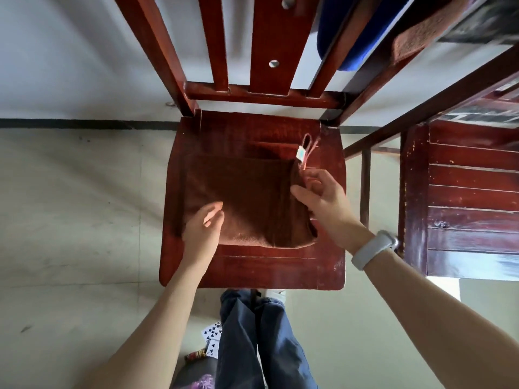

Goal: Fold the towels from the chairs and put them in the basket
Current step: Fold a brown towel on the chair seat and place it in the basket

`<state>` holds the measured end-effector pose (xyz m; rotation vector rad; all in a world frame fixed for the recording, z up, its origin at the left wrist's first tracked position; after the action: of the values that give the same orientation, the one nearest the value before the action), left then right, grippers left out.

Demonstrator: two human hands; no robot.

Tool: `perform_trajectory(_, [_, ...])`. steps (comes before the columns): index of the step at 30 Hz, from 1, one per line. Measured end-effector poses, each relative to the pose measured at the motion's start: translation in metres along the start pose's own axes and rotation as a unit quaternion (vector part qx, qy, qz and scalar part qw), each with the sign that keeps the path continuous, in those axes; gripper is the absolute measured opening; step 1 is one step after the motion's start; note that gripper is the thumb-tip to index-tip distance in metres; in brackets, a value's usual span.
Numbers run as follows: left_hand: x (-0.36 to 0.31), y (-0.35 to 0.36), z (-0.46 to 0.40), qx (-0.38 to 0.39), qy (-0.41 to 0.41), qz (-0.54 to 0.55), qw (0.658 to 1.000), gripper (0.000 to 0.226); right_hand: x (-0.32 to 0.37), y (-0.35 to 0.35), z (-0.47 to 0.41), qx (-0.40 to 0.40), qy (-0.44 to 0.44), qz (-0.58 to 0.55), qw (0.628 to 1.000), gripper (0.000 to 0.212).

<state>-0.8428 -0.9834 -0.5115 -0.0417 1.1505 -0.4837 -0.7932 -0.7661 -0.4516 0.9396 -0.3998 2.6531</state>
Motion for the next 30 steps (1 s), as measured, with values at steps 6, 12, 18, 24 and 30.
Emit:
perform_trajectory(6, [0.022,-0.025,0.019,-0.082,-0.206,0.351,0.910,0.023,0.019,0.120,-0.011,0.041,-0.040,0.113,0.992,0.033])
perform_trajectory(12, [0.040,-0.035,0.022,-0.103,-0.222,0.350,0.904,0.042,0.009,0.154,-0.034,0.006,-0.072,0.282,0.957,0.025])
perform_trajectory(18, [0.032,-0.033,0.010,-0.108,-0.068,-0.017,0.992,0.023,0.033,0.123,-0.078,-0.129,-0.180,0.507,0.833,0.041])
perform_trajectory(24, [0.039,-0.033,0.020,-0.145,-0.076,0.009,0.986,0.028,0.039,0.132,-0.098,-0.130,-0.176,0.517,0.827,0.029])
perform_trajectory(30, [0.049,-0.038,0.020,-0.191,-0.134,0.002,0.973,0.026,0.036,0.140,-0.095,-0.132,-0.222,0.486,0.835,0.024])
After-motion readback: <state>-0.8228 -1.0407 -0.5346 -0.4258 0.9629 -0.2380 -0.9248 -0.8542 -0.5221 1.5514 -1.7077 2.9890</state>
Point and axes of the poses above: each hand's wrist, its own z-axis away from the middle knuckle, its own y-axis out of the palm, x = y × z, the point moved 3 cm from there along -z, towards the middle knuckle, and after that the axes turned 12 degrees about y, right-handed, at the moved point
